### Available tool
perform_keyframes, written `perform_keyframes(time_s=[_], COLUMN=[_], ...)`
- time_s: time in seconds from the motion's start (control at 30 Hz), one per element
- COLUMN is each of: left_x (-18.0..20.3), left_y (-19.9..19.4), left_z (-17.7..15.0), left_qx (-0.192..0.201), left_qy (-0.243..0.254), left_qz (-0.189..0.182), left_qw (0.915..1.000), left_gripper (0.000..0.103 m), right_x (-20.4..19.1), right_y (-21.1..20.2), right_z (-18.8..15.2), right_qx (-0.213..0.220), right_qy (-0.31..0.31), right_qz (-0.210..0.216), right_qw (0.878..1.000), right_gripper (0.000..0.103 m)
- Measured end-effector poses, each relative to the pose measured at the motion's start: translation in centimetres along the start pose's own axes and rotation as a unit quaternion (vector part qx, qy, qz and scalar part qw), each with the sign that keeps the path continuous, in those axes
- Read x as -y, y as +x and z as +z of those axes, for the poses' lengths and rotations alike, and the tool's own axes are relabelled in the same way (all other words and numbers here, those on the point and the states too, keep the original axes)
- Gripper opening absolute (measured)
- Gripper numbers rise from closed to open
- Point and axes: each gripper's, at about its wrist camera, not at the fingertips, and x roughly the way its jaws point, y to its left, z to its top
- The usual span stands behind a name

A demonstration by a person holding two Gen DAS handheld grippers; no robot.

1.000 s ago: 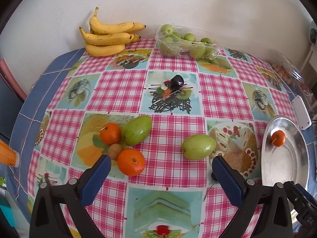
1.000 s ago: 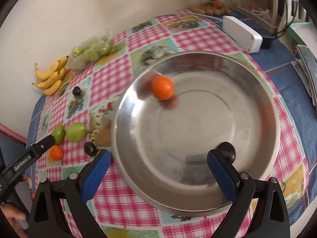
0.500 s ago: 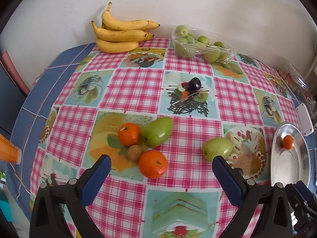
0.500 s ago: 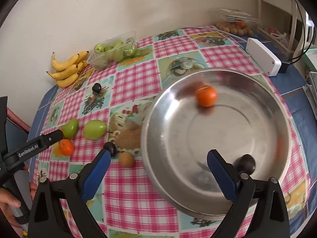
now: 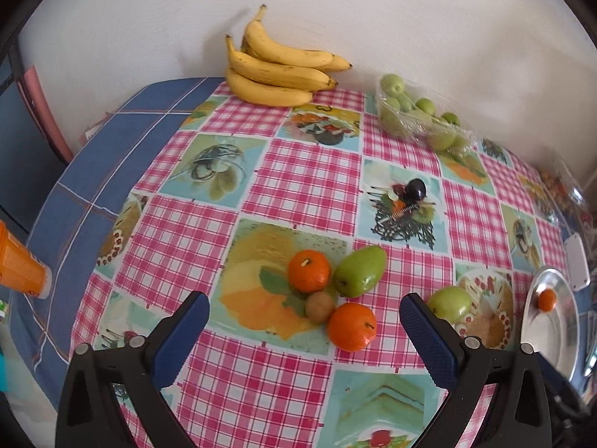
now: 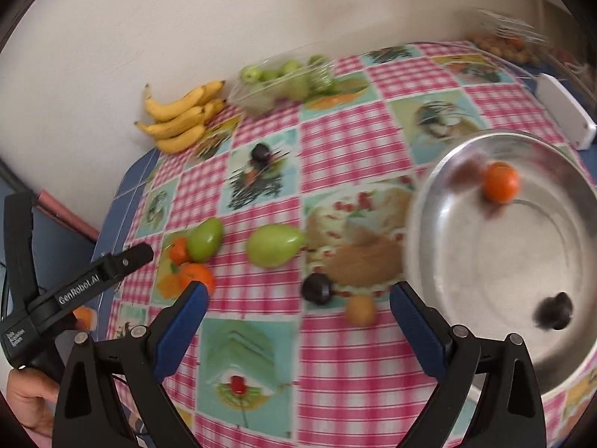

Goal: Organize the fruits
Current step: 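Withdraw both open tools from the plate back toward the fruit group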

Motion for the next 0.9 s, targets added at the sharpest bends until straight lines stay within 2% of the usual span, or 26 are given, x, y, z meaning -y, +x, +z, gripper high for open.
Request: perform_keyframes(time_s=[0.2,0.3,0.53,0.7,0.8,0.9], left_x=[-1.0,-1.2,0.2,1.3,1.6,1.9], left_y=[0.0,0.2,1.0,1.4,1.7,1.8], left_z=[0.2,0.1,-0.3,-0.6,-0.7,-0.7], left_qx=[-0.004,-0.006,-0.025,-0.033,-0.038,-0.041], left_qy=[0.000,-0.004,0.015,0.036,0.040,0.042], left_qz=[-0.003,-0.003,-0.023,-0.025,-0.030,-0.034], left_qw=[1.0000,1.0000,0.9993,0.9985,0.9980,0.9977], left_gripper=[0.103,0.103,0.103,0.103,0.103,0.103], right_x=[-1.5,-1.8,-0.5,0.4,0.8,1.5], right_y=[1.5,2.1,1.8,2.2,2.3,2.7], right_z=[-0.3,-0.4,-0.2,-0.3,-0.4,-0.6], right_qx=[-0.015,-0.027,-0.035,-0.056,-0.069,-0.081], right_qy=[-0.007,-0.016,-0.009,-0.015,-0.018,-0.008], right_qz=[-0.010,-0.028,-0.029,-0.036,-0.044,-0.050], right_qw=[1.000,0.999,0.999,0.998,0.996,0.995], right_gripper=[0.098,0.098,0.098,0.096,0.081,0.075])
